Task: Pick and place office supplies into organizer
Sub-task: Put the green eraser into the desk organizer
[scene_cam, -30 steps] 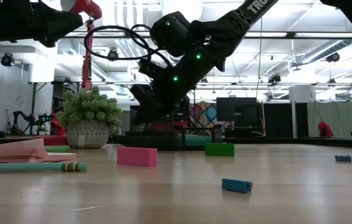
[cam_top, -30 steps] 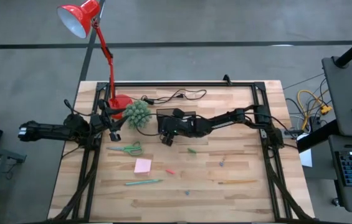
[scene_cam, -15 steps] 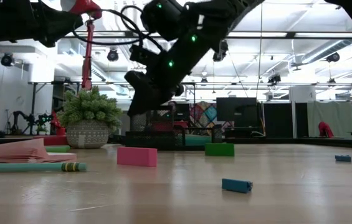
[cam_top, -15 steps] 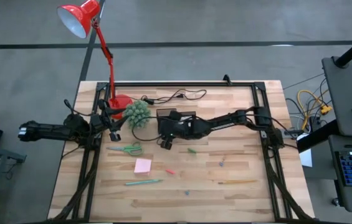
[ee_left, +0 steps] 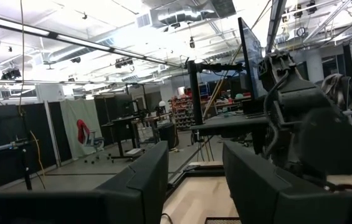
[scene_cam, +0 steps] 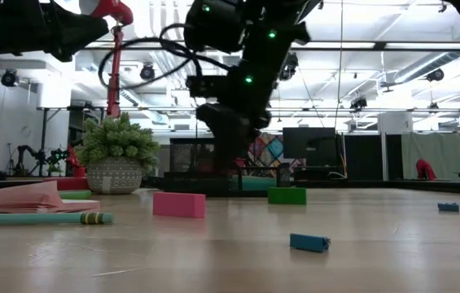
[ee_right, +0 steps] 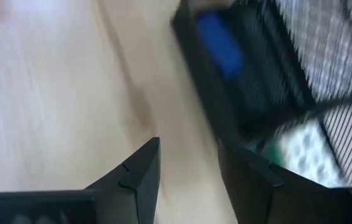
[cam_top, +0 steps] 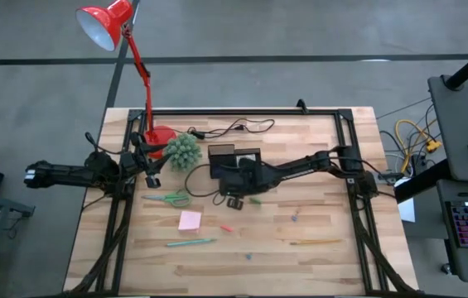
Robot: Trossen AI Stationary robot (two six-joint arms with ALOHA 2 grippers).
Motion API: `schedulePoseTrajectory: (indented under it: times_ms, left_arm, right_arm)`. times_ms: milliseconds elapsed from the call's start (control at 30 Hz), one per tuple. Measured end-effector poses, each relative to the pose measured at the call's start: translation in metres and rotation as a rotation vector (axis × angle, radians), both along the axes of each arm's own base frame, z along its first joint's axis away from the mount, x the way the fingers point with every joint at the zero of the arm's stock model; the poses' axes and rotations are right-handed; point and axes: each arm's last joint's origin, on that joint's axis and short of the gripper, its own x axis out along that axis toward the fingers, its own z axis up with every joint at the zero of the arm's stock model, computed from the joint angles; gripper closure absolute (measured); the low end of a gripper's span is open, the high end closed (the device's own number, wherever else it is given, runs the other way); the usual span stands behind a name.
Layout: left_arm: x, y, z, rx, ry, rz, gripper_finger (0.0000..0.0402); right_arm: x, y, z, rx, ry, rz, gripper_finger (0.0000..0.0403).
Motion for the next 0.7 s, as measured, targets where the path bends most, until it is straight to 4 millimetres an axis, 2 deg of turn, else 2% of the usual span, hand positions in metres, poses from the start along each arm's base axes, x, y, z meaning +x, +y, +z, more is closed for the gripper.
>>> schedulePoseTrajectory:
  times_ms: [300,433,567,700]
  left_arm:
    - [0.000,0.000,0.000,0.000,0.001,0.000,0.0262]
    - [0.000,0.000,0.000,0.000,0.000,0.000,0.0262]
    - [0.000,0.000,0.000,0.000,0.000,0.000,0.0262]
    - [0.000,0.000,0.000,0.000,0.000,0.000,0.0262]
  right_arm:
    - [-0.018,0.029,0.009,-0.008,0.107,0.065,0.0262]
    - [-0.031,0.038,0.023,-0.006,0.125,0.074,0.0260]
    - [-0.043,0.049,0.042,-0.003,0.077,0.105,0.0257]
    - [-0.057,0.060,0.052,0.011,0.026,0.129,0.0260]
